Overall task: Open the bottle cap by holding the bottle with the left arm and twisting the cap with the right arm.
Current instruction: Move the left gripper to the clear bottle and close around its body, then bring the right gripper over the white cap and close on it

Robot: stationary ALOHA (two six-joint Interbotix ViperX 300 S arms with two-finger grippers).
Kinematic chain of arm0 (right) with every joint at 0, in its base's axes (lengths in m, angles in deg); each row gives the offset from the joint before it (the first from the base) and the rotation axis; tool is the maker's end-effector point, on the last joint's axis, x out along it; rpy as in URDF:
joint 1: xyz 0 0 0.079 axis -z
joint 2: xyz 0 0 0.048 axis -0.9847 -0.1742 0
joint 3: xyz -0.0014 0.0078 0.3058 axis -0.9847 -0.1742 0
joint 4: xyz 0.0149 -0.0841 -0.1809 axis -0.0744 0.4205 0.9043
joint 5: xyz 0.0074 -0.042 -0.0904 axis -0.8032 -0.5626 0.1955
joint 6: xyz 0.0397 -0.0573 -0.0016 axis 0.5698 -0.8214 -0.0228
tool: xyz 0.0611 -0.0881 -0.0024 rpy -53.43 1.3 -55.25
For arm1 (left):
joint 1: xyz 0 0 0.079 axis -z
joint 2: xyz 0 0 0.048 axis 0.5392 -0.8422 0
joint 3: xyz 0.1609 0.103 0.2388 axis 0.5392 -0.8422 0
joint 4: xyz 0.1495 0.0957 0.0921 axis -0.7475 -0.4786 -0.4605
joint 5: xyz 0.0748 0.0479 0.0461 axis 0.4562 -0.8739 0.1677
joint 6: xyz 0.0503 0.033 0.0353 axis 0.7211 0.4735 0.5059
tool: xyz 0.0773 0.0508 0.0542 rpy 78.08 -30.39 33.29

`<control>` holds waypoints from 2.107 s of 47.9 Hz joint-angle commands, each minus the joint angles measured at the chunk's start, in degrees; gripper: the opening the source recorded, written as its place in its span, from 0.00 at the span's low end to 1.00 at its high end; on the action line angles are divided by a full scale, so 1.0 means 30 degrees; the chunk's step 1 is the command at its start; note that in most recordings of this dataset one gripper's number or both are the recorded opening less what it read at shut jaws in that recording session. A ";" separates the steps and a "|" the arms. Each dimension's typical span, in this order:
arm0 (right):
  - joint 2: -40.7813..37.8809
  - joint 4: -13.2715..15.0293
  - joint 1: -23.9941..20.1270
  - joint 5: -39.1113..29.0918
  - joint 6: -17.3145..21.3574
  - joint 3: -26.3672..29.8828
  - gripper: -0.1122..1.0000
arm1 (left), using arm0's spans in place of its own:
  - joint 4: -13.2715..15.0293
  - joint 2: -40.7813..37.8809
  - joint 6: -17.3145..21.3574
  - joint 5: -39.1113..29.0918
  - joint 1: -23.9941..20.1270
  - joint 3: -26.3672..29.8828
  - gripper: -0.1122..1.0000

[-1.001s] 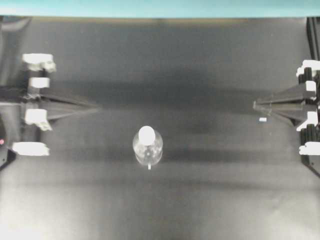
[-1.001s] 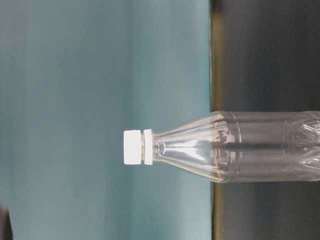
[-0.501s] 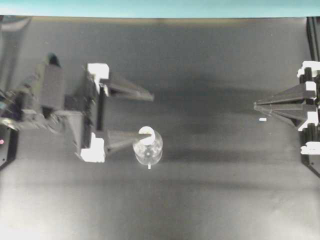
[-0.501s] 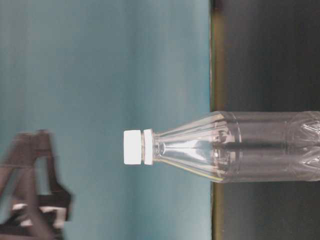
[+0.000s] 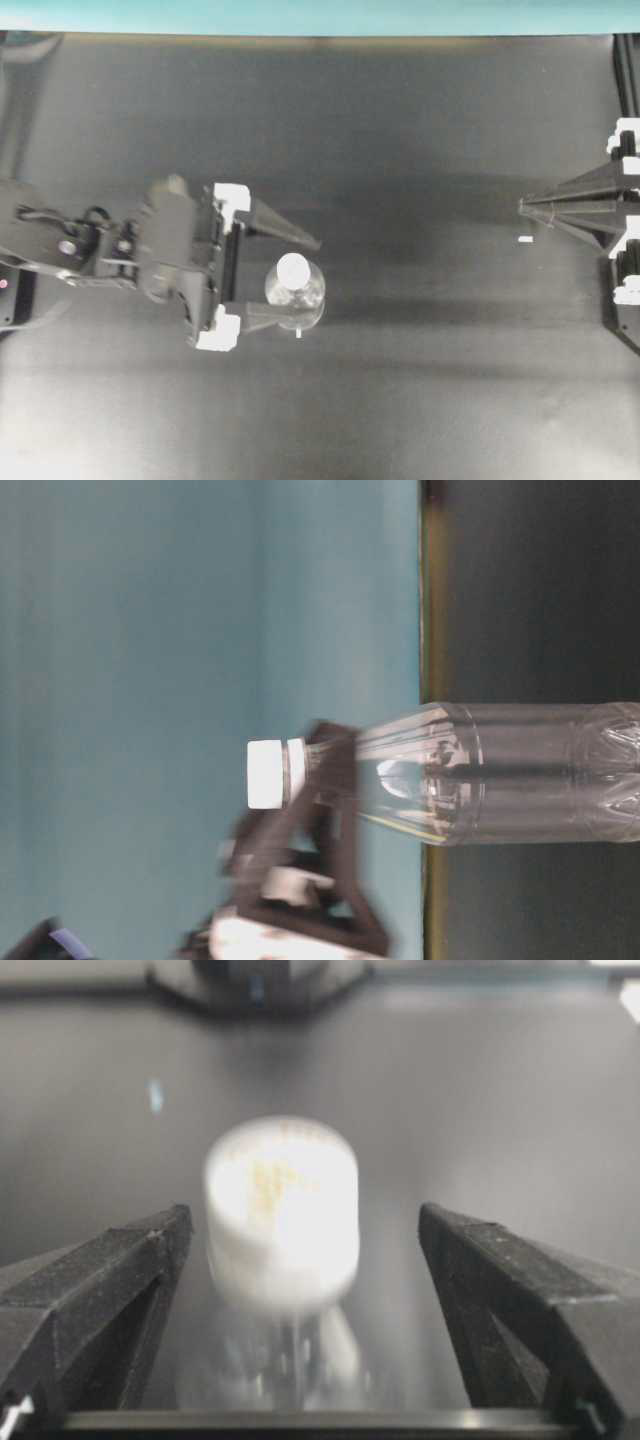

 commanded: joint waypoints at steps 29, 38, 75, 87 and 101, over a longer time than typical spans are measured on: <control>-0.0439 -0.0146 0.0029 -0.1816 0.2314 0.0967 0.09 | -0.0059 -0.5010 -0.0879 0.0791 0.0088 -0.0234 0.97; -0.2109 -0.0146 -0.1025 -0.7324 0.4014 0.3193 0.09 | -0.0059 -0.5068 -0.0879 0.0703 0.0117 0.0088 0.93; -1.4443 -0.1670 -0.0117 -2.0771 1.2129 1.7695 0.84 | -0.0059 -0.5039 -0.0879 0.0703 0.0381 -0.0117 0.84; -1.9893 -0.3193 0.0439 -2.4756 1.3066 2.4697 0.82 | -0.0059 -0.5010 -0.0908 0.0703 0.0381 -0.0088 0.84; -2.4229 -0.2490 0.0234 -2.8213 1.3213 3.0059 0.82 | -0.0059 -0.5010 -0.1025 0.0703 0.0381 -0.0088 0.84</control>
